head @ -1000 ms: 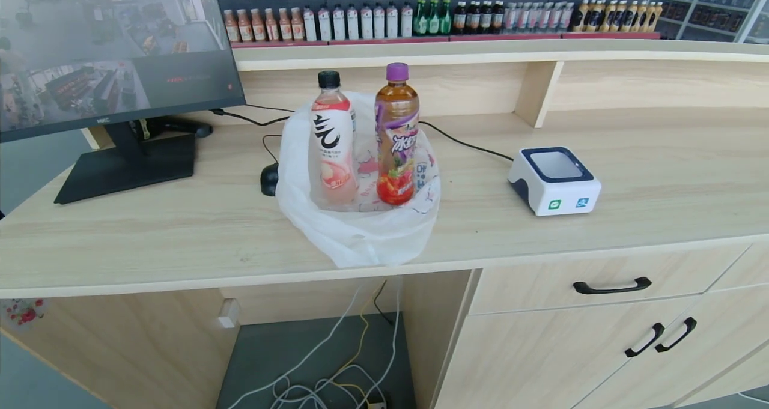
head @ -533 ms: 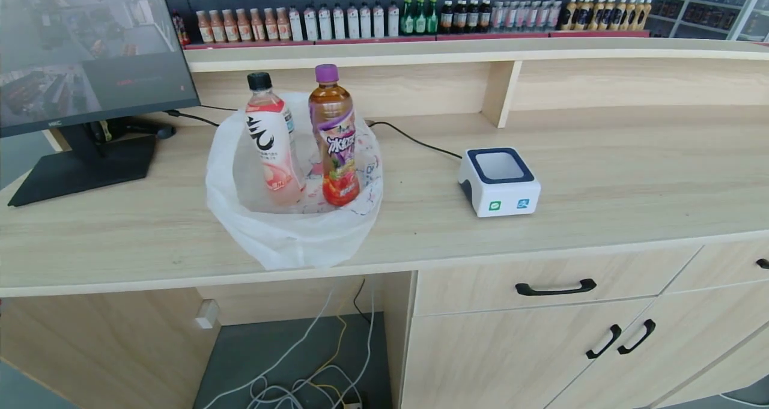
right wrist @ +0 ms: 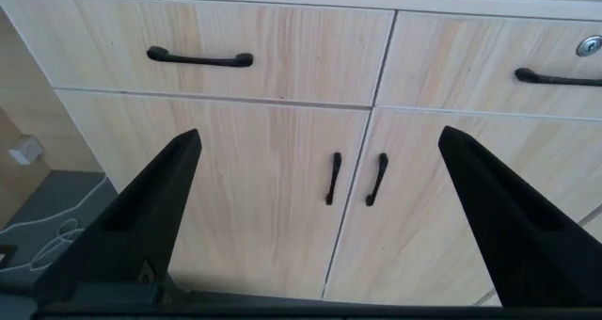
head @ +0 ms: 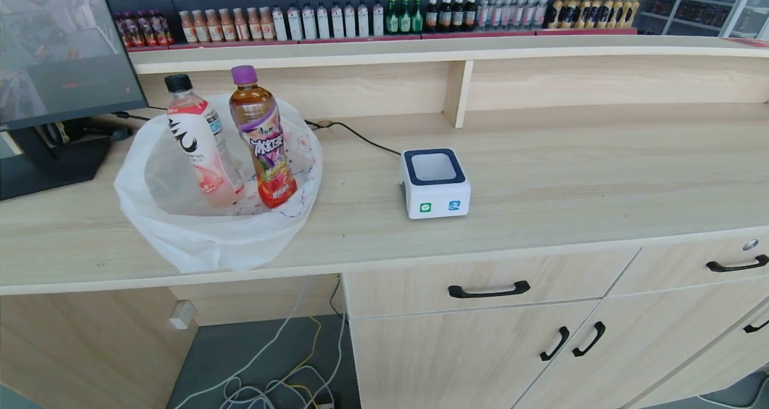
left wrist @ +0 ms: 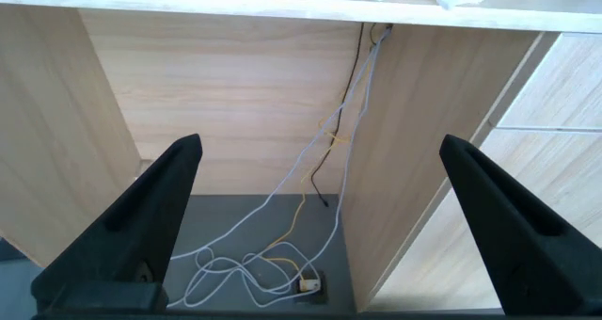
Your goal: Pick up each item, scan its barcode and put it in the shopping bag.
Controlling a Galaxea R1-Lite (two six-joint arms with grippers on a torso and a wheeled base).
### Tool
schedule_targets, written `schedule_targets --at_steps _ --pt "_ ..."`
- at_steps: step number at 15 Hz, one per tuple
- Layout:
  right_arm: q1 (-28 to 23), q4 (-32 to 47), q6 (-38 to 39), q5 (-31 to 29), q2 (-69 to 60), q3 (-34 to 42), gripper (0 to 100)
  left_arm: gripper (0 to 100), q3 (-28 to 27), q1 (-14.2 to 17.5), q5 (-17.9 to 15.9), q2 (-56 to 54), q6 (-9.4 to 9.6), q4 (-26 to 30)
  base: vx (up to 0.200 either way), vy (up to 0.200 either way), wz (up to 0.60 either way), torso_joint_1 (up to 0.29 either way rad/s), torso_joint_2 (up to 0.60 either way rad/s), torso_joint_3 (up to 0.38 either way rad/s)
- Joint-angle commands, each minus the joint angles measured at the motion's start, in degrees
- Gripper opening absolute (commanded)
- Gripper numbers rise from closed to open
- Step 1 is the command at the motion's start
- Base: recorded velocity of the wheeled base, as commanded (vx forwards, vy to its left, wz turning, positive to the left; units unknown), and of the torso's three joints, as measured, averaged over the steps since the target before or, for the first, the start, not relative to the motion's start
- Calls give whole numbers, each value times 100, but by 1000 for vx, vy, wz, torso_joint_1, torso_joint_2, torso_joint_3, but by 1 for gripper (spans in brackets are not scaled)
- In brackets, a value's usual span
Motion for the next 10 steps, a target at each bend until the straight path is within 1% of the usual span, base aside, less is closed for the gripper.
schedule_targets --at_steps 1,10 --pt "4 -4 1 2 11 0 100 100 0 4 0 -1 0 -1 0 0 0 0 0 0" --pt "4 -4 -8 2 11 0 100 100 0 4 0 -1 0 -1 0 0 0 0 0 0"
